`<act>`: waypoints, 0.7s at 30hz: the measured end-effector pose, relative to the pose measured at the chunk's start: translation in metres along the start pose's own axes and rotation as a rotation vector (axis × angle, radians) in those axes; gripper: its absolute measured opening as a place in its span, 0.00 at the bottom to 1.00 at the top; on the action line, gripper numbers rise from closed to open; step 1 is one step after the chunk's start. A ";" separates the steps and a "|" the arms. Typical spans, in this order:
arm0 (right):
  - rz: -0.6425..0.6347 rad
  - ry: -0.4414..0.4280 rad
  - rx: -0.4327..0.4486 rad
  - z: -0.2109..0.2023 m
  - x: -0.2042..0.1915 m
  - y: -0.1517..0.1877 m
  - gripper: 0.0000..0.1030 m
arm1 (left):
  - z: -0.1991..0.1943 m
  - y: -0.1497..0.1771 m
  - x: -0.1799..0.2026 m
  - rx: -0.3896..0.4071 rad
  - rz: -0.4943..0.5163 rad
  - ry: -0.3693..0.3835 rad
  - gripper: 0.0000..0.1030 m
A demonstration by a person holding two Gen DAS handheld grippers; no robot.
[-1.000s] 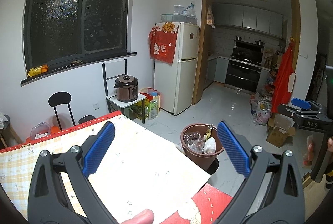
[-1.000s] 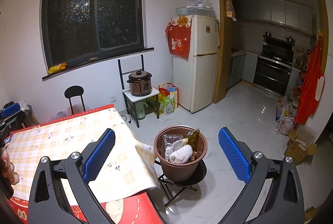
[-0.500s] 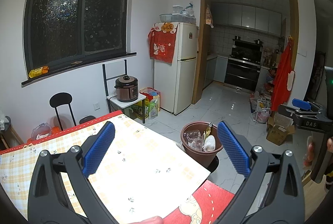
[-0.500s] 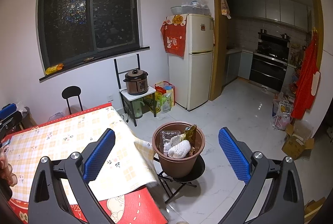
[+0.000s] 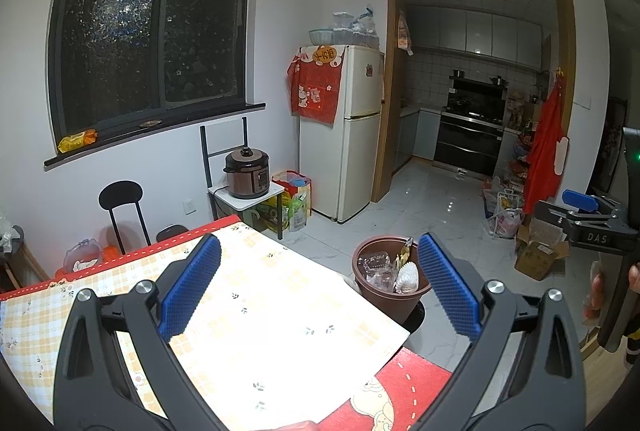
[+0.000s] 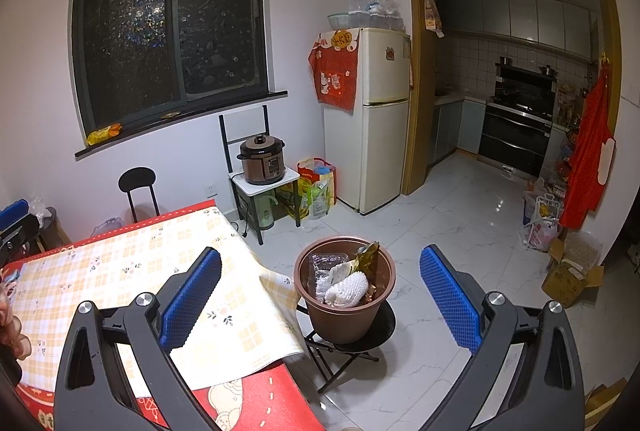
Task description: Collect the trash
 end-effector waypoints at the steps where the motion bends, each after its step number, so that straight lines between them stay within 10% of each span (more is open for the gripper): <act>1: 0.000 0.001 0.000 0.000 0.000 0.000 0.95 | 0.000 0.000 0.000 0.000 0.000 0.000 0.94; 21: 0.006 0.012 -0.001 0.004 0.004 -0.006 0.95 | 0.004 -0.004 0.001 -0.002 0.000 0.002 0.94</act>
Point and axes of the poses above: each gripper's, at about its wrist camera, not at the fingertips, and z roughly the way its jaws point, x to its right, y to its underside, the point moved 7 cm from there along z, roughly the way its jaws point, and after that the axes turned 9 degrees about -y, right-handed, at the moved point
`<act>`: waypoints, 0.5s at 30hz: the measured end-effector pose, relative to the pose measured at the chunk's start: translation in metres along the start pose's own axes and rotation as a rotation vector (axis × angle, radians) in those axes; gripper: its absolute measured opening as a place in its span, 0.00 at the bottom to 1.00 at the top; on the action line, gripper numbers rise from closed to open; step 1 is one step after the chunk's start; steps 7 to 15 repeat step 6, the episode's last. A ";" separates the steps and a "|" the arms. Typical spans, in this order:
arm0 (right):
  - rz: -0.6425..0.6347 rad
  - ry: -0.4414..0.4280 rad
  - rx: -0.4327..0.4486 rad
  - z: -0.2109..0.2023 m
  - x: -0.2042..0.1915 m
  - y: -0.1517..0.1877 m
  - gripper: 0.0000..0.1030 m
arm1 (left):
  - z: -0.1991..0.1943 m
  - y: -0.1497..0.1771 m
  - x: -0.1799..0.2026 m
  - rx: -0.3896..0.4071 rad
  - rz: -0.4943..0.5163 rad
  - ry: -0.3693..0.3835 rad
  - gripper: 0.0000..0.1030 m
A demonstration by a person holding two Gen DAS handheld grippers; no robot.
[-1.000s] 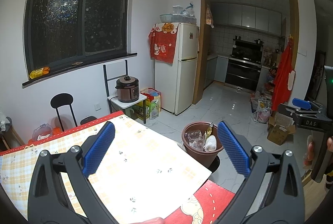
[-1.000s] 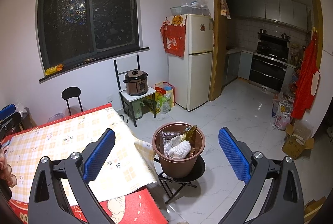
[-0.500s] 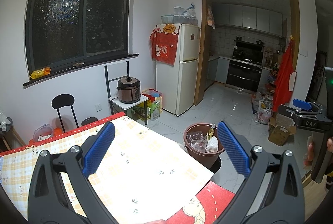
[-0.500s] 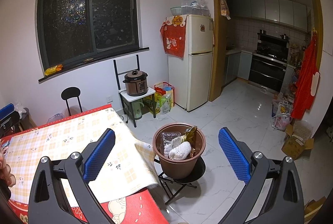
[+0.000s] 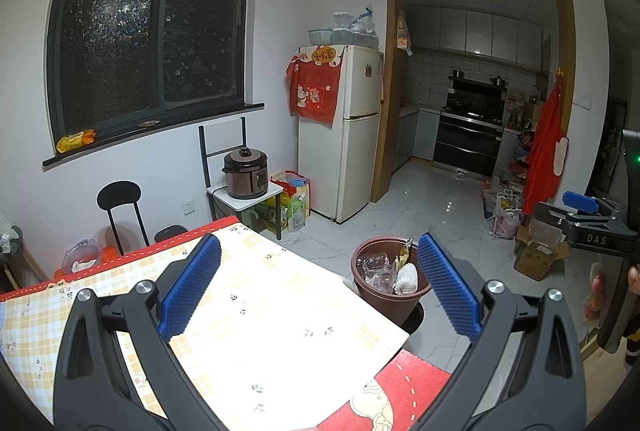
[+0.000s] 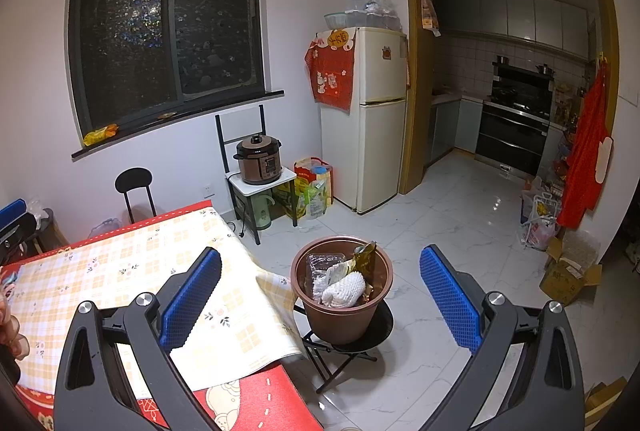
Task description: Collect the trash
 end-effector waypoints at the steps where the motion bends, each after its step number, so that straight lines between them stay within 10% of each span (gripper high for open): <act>1: 0.001 0.000 0.001 0.000 0.001 0.000 0.95 | 0.000 0.000 0.000 -0.001 0.000 -0.004 0.94; 15: 0.012 0.012 -0.004 0.003 0.003 0.002 0.95 | 0.003 0.006 0.000 -0.002 -0.013 -0.018 0.94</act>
Point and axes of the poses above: each gripper's, at about its wrist camera, not at the fingertips, and z roughly the way its jaws point, x to its right, y to its underside, the point moved 7 cm from there along z, roughly the way its jaws point, and after that the axes turned 9 degrees about -y, right-handed, at the moved point
